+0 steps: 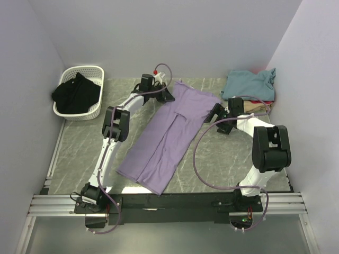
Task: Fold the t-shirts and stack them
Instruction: Fold the tshirt
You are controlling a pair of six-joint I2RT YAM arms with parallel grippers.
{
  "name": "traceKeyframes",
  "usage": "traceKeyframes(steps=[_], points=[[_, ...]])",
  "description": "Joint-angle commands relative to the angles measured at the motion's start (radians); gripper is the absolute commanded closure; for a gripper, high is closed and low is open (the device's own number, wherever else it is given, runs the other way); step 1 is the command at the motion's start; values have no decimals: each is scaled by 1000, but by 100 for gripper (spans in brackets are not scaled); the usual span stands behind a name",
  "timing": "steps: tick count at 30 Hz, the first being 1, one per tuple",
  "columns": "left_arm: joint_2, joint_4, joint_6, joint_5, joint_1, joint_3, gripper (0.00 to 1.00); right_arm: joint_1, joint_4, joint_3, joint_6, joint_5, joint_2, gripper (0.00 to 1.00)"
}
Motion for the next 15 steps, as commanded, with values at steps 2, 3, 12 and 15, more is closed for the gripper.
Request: traceKeyframes(steps=[2, 3, 12, 15], points=[[-29, 76, -47, -68, 80, -12, 99, -7, 4, -13, -6, 2, -80, 0], [-35, 103, -57, -71, 88, -33, 99, -7, -3, -11, -9, 4, -82, 0], [-173, 137, -52, -137, 183, -237, 99, -5, -7, 3, -4, 7, -80, 0], [-222, 159, -44, -127, 196, -306, 60, -5, -7, 6, -7, 4, -72, 0]])
